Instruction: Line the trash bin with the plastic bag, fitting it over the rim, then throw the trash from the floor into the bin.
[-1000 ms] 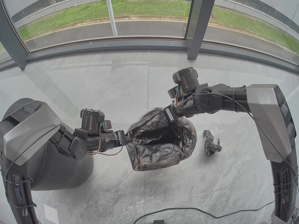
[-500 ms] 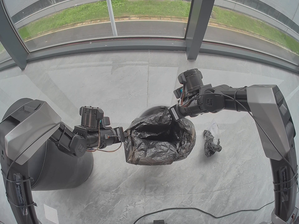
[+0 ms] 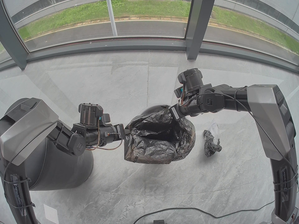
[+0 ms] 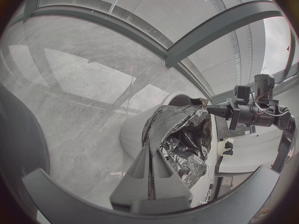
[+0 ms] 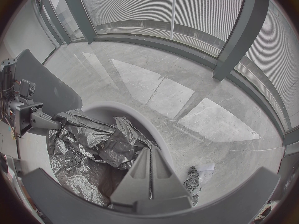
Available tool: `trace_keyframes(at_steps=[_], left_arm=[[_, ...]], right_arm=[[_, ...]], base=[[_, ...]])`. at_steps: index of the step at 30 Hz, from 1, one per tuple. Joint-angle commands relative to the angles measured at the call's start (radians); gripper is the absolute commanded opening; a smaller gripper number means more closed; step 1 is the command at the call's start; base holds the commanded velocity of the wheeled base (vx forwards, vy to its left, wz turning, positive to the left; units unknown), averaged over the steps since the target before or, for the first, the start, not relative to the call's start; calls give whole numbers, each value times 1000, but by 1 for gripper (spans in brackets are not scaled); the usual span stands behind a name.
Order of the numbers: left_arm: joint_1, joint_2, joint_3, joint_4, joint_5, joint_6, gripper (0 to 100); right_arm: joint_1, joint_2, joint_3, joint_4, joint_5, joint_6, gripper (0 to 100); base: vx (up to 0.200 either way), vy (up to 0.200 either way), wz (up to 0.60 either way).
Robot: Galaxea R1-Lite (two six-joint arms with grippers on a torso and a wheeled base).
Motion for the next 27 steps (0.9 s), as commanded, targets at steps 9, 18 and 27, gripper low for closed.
trace_keyframes(at_steps=[9, 18, 27], left_arm=[[-30, -11, 4, -65, -1, -24, 0], [-19, 20, -34, -67, -1, -24, 0], [-11, 30, -46, -65, 1, -20, 0]], right_arm=[[-4, -63, 0, 2, -8, 0, 0], [-19, -52, 0, 2, -9, 1, 0], [-43, -31, 0, -9, -11, 0, 0]], base=[[0, 0, 0], [0, 0, 0], [0, 0, 0]])
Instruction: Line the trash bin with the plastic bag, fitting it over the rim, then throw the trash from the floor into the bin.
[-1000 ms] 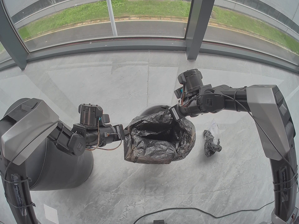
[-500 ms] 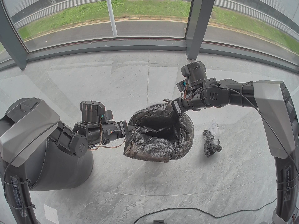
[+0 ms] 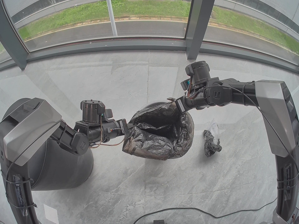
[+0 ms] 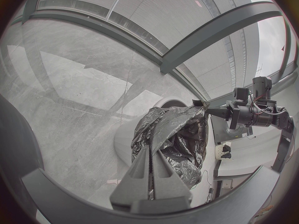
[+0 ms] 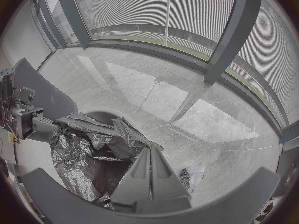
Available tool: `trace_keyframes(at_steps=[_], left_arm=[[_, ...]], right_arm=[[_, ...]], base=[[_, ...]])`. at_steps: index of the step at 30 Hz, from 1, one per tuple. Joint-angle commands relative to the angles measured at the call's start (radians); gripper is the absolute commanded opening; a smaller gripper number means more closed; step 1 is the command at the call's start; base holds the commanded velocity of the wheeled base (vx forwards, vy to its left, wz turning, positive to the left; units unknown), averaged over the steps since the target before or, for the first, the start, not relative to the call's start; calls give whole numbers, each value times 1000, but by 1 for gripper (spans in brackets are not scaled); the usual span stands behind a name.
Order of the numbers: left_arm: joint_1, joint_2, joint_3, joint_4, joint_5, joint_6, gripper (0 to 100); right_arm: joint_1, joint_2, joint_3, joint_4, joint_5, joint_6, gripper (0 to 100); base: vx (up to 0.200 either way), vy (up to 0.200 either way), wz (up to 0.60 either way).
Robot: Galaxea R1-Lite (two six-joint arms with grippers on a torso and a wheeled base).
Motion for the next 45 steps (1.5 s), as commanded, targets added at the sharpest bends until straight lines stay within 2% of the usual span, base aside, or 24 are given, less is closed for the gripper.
trace_keyframes(at_steps=[1, 20, 28, 32, 45], left_arm=[[1, 6, -1, 0, 1, 0, 0], [-3, -63, -1, -14, 2, -4, 0], [3, -20, -29, -14, 10, 5, 0], [15, -2, -40, -12, 14, 11, 0], [28, 3, -44, -12, 13, 11, 0]], right_arm=[[-10, 14, 0, -13, -1, -1, 0], [-5, 20, 0, -30, -5, 1, 0], [-5, 24, 0, -33, -21, 1, 0], [-10, 37, 0, -79, -33, 1, 0], [-36, 51, 0, -102, -34, 12, 0]], base=[[0, 0, 0], [0, 0, 0], [0, 0, 0], [0, 0, 0], [0, 0, 0]])
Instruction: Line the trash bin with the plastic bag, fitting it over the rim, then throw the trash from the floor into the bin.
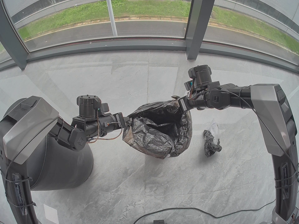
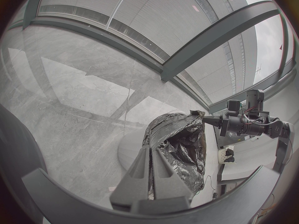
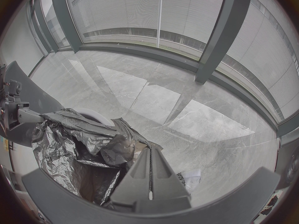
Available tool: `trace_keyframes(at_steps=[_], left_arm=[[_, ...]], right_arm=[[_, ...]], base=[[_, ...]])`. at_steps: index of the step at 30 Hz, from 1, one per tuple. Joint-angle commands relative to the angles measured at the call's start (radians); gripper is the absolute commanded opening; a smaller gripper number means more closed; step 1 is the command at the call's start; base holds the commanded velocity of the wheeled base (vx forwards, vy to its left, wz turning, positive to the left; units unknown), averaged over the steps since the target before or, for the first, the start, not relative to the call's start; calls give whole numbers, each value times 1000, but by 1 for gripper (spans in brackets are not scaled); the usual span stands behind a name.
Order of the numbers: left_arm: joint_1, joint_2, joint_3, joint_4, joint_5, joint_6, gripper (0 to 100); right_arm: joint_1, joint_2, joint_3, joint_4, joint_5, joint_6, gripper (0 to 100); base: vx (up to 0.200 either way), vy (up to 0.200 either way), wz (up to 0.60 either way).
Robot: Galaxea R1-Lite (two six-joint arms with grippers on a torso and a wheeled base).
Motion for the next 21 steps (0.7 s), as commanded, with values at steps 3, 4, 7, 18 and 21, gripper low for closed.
trace_keyframes(at_steps=[3, 4, 7, 18, 21], left_arm=[[-1, 6, 1, 0, -1, -1, 0], [-1, 6, 1, 0, 0, -2, 0], [0, 7, -1, 0, -1, -2, 0], [-4, 21, 1, -3, -1, -8, 0], [-6, 26, 1, -3, -1, -8, 0]], right_arm=[[-1, 5, 0, -1, 0, 0, 0], [-1, 7, 0, -1, 0, 0, 0], [-1, 18, 0, -4, -3, 0, 0], [1, 53, 0, -53, -3, 0, 0], [1, 64, 0, -59, -3, 0, 0]], base=[[0, 0, 0], [0, 0, 0], [0, 0, 0], [0, 0, 0], [0, 0, 0]])
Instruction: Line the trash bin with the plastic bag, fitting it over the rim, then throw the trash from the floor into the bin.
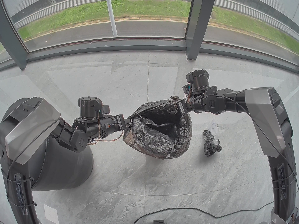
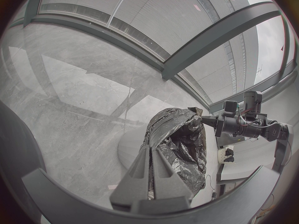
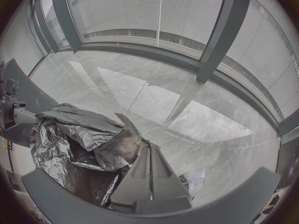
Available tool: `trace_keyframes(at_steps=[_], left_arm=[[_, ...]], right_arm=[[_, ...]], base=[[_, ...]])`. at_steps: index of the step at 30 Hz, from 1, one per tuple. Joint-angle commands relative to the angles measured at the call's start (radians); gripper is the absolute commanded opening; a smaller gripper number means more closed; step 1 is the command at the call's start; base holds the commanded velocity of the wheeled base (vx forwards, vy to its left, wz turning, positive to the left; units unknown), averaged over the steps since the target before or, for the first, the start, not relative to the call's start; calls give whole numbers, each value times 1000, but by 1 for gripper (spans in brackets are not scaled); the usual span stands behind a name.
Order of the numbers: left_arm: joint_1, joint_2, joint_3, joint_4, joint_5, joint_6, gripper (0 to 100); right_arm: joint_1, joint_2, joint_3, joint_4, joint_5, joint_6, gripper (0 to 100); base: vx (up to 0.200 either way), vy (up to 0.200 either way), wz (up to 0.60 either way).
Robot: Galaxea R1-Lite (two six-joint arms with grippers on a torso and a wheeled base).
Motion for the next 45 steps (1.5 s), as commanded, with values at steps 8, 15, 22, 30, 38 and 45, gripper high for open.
trace_keyframes(at_steps=[8, 15, 22, 30, 38, 45], left_arm=[[-16, -1, 9, -1, 0, -4, 0], [-25, 0, 9, -1, 0, -8, 0], [-22, 2, 9, -1, 1, -10, 0], [-23, -3, 9, -1, 1, -10, 0], [-25, -9, 12, -1, 1, -10, 0], [-25, -12, 15, -1, 1, -10, 0]], right_arm=[[5, 21, 0, 5, 3, 6, 0], [8, 21, 0, 2, 0, 8, 0], [7, 25, 0, 1, 2, 46, 0], [8, -18, 0, 25, 2, 55, 100], [11, -65, 0, 99, 2, 94, 100], [24, -111, 0, 105, 0, 94, 100]], base=[[0, 0, 0], [0, 0, 0], [0, 0, 0], [0, 0, 0], [0, 0, 0], [0, 0, 0]])
